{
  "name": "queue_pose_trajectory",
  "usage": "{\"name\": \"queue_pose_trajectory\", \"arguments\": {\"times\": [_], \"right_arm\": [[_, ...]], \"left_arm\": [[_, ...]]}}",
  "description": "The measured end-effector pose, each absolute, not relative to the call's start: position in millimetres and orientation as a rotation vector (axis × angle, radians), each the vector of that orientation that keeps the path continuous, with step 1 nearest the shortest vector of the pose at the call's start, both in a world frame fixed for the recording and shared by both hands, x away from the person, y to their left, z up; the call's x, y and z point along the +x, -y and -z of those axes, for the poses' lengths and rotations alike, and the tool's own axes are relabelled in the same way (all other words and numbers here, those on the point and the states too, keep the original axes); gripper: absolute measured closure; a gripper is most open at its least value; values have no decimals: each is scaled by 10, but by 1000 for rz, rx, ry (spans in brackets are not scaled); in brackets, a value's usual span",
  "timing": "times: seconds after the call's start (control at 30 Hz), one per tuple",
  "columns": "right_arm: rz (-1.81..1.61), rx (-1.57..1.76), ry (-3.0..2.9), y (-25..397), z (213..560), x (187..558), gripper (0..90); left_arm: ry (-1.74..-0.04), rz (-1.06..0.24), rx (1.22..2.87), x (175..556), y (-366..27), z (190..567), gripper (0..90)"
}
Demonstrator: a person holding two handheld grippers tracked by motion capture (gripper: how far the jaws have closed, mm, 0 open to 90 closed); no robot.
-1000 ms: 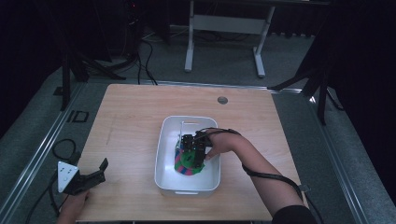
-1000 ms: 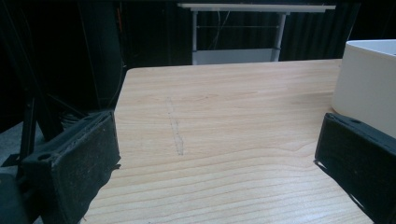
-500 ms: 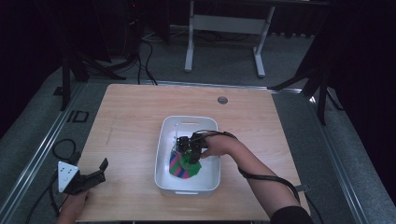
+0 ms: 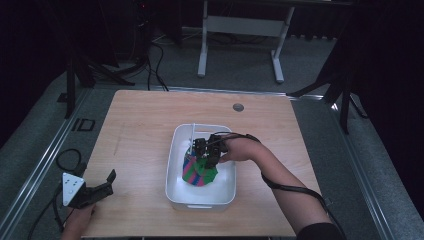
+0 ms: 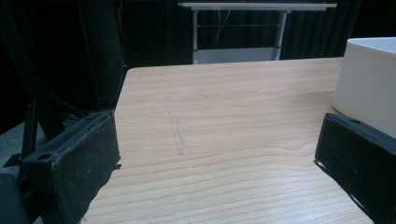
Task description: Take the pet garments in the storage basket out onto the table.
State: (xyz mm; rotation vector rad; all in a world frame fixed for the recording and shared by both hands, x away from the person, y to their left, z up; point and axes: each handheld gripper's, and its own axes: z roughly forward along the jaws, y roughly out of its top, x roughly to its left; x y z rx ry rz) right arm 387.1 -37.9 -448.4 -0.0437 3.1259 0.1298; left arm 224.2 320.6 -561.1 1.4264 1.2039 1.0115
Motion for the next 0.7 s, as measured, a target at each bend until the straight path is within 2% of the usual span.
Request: {"name": "queue_pose_trajectory", "arguments": {"times": [0.7], "right_arm": [[-220,-5,-3053,540,3821,3839,735]], "left_arm": [[-1205,-1015,1431,2245,-3206,5610,2]]}}
